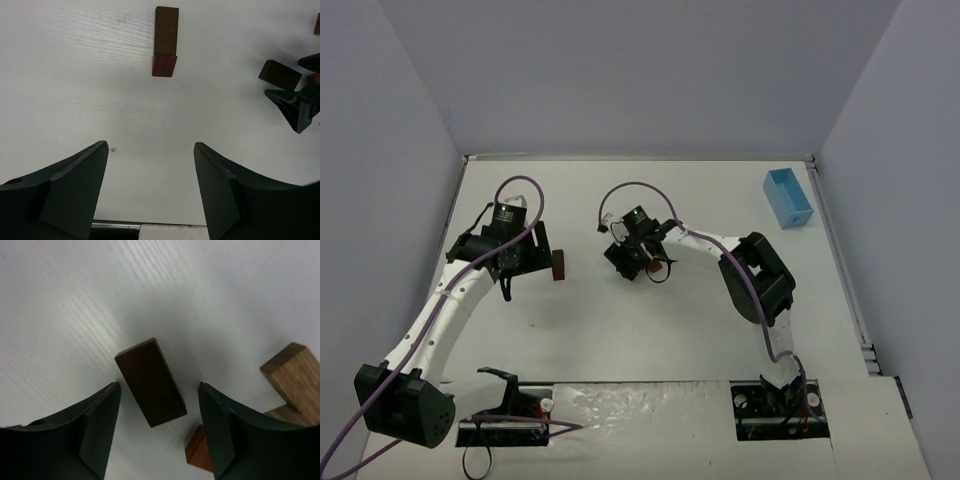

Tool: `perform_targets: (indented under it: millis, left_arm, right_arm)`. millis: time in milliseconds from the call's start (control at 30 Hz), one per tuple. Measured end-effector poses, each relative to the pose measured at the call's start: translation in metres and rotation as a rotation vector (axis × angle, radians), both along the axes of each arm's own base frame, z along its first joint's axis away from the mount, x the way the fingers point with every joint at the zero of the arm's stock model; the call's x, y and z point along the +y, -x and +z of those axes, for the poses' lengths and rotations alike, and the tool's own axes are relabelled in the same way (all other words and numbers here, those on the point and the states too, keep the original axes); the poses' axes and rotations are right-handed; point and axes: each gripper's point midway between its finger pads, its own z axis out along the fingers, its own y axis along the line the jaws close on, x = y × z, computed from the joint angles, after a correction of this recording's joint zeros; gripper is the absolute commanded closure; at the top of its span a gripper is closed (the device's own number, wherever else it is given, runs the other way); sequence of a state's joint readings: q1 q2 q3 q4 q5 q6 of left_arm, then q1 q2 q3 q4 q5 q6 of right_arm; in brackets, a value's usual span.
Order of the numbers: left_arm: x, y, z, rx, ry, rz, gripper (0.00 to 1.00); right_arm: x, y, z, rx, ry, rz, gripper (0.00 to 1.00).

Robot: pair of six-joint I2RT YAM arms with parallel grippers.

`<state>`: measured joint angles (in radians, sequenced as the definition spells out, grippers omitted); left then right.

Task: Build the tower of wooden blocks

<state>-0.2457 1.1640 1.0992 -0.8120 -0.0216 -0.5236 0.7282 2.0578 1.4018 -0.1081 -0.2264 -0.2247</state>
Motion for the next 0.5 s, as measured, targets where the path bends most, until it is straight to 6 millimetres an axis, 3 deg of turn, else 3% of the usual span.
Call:
perform_targets:
  millis: [200,333,433,500]
  left_arm:
    - [0.001,0.006,0.004,-0.003,0.005,-0.004,0.34]
    - [0.000,0.009,0.005,-0.006,0.015,-0.006,0.34]
    - [-0.001,0.013,0.003,-0.003,0.024,-0.001,0.34]
    - [-0.001,0.015,0.003,-0.002,0.030,0.005,0.34]
  right_arm:
    - [0.011,0.001,-0.001,-0.003,-0.015,0.019,0.82]
    - [0.023,0.013,-0.001,0.000,-0.018,0.002,0.91]
    - [0.039,0.032,-0.001,0.008,-0.019,-0.058,0.91]
    - [0.049,0.046,-0.001,0.017,-0.026,-0.108,0.85]
